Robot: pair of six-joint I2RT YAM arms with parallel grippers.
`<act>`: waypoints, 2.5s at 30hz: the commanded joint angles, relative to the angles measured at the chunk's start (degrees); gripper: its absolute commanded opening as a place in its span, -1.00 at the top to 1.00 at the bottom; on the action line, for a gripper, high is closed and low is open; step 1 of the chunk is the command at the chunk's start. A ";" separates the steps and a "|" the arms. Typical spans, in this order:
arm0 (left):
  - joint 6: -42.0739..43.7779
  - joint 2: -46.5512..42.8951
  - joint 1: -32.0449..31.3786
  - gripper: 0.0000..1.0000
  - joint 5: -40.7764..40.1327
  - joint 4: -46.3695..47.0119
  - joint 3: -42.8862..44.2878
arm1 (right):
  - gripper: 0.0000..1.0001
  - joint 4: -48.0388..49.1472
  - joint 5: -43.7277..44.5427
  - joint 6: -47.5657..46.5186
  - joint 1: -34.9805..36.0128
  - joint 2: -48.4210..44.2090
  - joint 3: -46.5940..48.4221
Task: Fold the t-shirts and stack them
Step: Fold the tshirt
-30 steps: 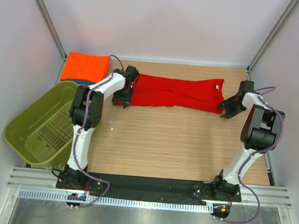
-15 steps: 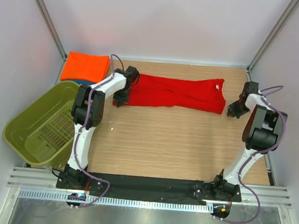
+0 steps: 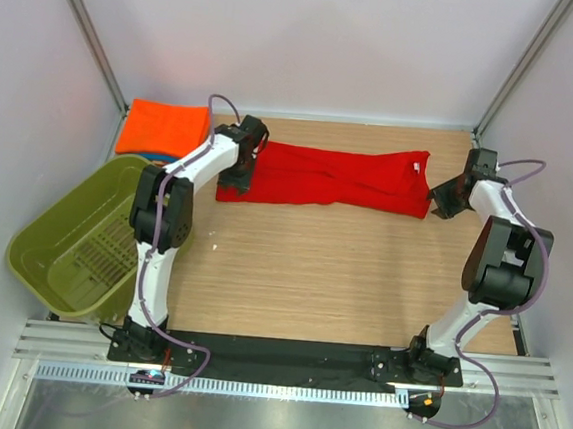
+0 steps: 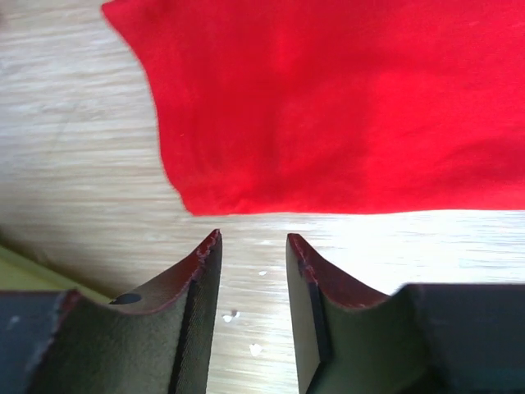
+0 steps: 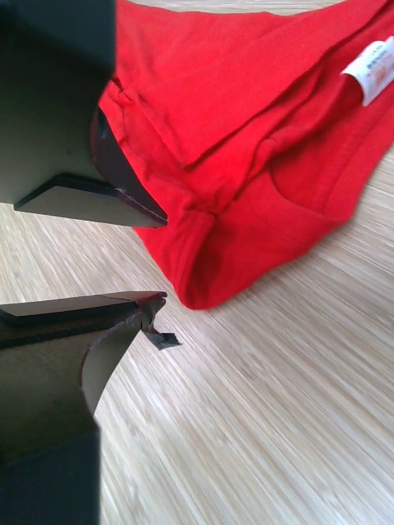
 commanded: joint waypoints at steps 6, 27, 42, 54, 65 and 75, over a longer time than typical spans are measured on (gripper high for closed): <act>2.66 4.46 -0.19 0.14 0.55 1.77 2.58 | 0.07 4.00 -0.88 4.07 2.11 1.99 -1.58; -0.06 9.13 -0.02 0.99 -3.77 -4.90 3.37 | 0.98 -0.03 13.61 -6.91 -1.14 4.64 -0.18; -4.81 -4.05 -0.37 0.31 6.07 -9.12 -2.26 | 0.57 -7.05 12.73 -11.49 -2.64 3.93 4.73; 2.13 5.07 -0.37 0.22 20.14 -8.59 13.91 | -0.09 -20.94 10.71 6.60 0.61 1.81 13.15; -0.15 8.25 -0.37 0.16 10.22 -7.19 8.82 | -0.08 -18.95 14.84 16.10 9.05 6.04 14.25; -0.59 8.60 -0.46 0.16 4.06 -6.76 4.52 | -0.04 -12.44 18.88 14.45 8.62 8.33 2.38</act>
